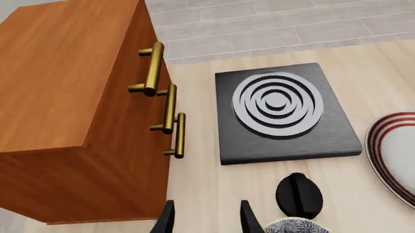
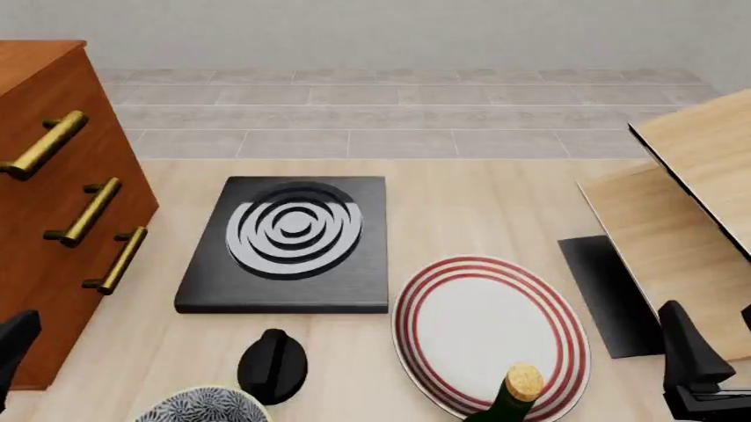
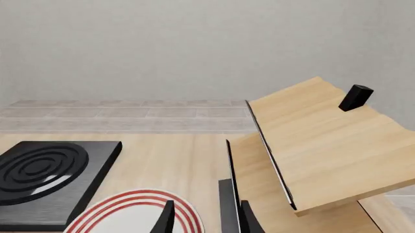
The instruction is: Put the bowl on the top of the cabinet.
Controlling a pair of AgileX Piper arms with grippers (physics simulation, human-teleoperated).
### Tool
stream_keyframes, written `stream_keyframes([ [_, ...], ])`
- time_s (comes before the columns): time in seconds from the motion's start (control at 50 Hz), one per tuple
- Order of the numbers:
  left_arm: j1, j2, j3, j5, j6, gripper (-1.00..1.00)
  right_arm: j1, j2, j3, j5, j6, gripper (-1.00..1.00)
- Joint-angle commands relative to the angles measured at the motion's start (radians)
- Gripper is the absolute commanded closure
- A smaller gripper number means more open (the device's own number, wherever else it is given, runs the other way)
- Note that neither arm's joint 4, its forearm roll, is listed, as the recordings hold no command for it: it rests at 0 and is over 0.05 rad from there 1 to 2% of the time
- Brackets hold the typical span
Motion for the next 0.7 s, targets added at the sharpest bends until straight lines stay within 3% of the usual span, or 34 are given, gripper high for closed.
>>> stream_keyframes([
  [0.02, 0.011, 0.009, -0.042, 0.075, -0.004, -1.00, 0.000, 0.000, 0.000, 0.000, 0.000, -1.00],
  [0.7, -0.017, 0.017, -0.076, 0.301, 0.017, -1.00, 0.000, 0.000, 0.000, 0.000, 0.000, -1.00],
])
